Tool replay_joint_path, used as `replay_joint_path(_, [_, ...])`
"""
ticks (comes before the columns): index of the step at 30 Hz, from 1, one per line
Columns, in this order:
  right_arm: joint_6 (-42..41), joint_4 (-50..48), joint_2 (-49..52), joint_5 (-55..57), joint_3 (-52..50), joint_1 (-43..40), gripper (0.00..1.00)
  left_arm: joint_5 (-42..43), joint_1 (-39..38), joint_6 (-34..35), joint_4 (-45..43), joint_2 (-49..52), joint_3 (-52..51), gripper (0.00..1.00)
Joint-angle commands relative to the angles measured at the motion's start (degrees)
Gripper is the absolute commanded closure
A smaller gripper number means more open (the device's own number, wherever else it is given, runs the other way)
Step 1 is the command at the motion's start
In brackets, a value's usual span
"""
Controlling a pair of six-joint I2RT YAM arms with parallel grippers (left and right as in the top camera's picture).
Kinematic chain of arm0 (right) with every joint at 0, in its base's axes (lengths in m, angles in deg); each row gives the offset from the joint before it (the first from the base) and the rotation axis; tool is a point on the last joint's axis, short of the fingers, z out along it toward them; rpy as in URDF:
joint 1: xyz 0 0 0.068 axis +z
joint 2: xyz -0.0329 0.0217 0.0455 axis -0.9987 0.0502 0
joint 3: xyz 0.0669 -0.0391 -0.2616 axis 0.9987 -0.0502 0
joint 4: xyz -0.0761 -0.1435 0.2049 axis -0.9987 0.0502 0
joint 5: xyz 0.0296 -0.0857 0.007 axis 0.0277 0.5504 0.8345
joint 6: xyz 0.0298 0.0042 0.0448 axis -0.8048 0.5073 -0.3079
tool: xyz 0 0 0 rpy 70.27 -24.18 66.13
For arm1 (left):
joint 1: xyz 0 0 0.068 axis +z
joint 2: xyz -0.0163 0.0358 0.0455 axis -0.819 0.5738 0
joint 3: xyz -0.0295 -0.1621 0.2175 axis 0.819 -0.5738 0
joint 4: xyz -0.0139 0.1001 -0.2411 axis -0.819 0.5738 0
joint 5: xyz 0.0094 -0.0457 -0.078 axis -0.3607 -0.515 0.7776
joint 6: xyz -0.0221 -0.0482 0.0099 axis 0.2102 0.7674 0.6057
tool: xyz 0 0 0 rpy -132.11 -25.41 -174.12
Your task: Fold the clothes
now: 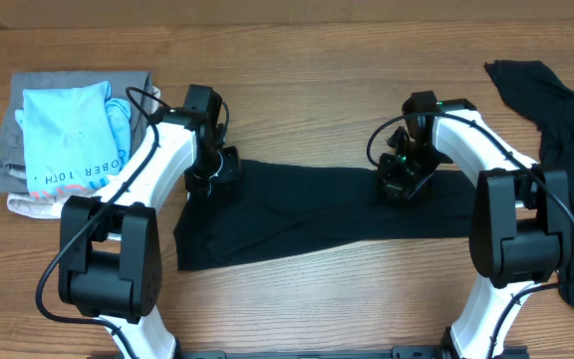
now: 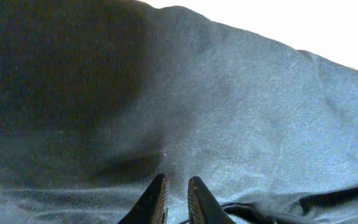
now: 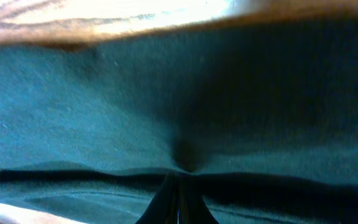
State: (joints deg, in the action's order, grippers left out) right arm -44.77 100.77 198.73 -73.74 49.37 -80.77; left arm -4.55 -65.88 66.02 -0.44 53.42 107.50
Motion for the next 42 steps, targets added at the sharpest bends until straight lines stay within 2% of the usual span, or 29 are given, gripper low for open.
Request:
replay_joint_path(1, [0.0,0.1,-1.2,1.8,-1.1,-0.3,0.96,0.4,-0.4,0.6,-0.7,0.2,-0.8,0.85])
replay_joint_path(8, [-3.1,1.2,-1.2,5.6,-3.2,-0.3,0.96,0.2,-0.4,0.5,-1.0,0.2,-1.3,0.84])
replay_joint_path(15, [-5.0,10.5,-1.2,5.7,-3.1,-0.3,0.96,-1.2,-0.4,0.5,-1.1,0.2,-1.3,0.83])
replay_joint_path(20, [-7.6,9.2,-1.2,7.6,-4.9,-0.3,0.96,-1.6,-0.4,0.5,-1.3,0.2,-1.3,0.82])
replay_joint_path(29, [-6.3,12.2,-6.7,7.7,4.0,-0.4,0.96,-2.0,-0.4,0.5,-1.2,0.2,-1.3,0.81])
replay_joint_path(33, [-6.3,9.7,-6.7,10.4,3.9,-0.8,0.96,-2.0,-0.4,0.5,-1.0,0.2,-1.3,0.81])
replay_joint_path(37, [-9.4,3.3,-5.6,17.4,0.8,-1.8,0.96,-2.0,-0.4,0.5,-0.9,0.2,-1.3,0.80])
replay_joint_path(42, [-9.3,-5.1,-4.6,18.3,-3.7,-3.7,0.96,-2.0,-0.4,0.5,-0.4,0.2,-1.3,0.80])
